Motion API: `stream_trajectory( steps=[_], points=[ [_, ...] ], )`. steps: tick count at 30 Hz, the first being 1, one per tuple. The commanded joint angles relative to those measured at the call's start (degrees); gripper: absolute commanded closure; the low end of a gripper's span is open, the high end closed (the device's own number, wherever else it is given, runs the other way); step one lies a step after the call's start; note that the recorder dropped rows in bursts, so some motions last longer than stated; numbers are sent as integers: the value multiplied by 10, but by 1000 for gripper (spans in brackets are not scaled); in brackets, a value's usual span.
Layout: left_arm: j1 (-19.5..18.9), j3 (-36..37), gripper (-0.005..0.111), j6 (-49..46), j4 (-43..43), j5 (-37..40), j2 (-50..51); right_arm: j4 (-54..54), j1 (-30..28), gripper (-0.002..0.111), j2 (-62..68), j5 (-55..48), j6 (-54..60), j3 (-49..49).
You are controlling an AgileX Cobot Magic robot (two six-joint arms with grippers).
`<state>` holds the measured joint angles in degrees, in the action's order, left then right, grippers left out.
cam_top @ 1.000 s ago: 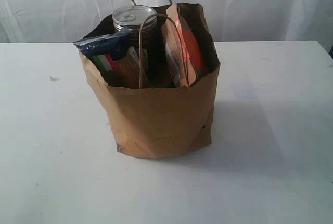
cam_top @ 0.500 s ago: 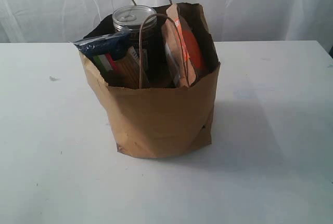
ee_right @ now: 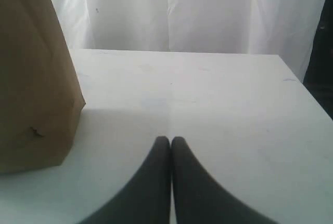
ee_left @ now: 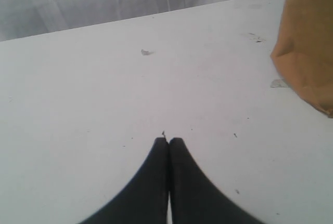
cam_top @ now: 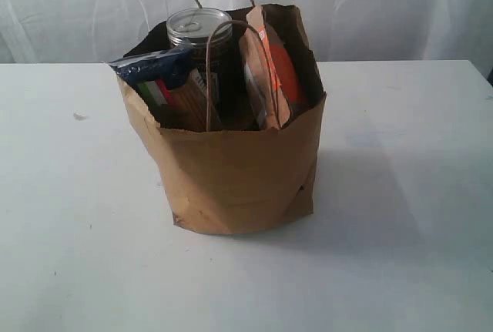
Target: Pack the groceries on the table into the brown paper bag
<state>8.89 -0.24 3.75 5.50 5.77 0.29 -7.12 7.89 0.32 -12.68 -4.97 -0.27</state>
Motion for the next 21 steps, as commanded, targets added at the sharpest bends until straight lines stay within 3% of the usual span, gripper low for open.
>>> stream_trajectory(
  steps=[1,14,18,21],
  points=[
    [-42,2,107,1,0,-2,-3,0,-5,108,-3,1,3,3],
    [-59,2,107,1,0,2,-3,0,-5,108,-3,0,3,3],
    [-59,2,107,1,-16,69,-3,0,-5,108,-3,0,3,3],
    [-59,2,107,-31,-23,71,-3,0,-5,108,-3,0,3,3]
  ],
)
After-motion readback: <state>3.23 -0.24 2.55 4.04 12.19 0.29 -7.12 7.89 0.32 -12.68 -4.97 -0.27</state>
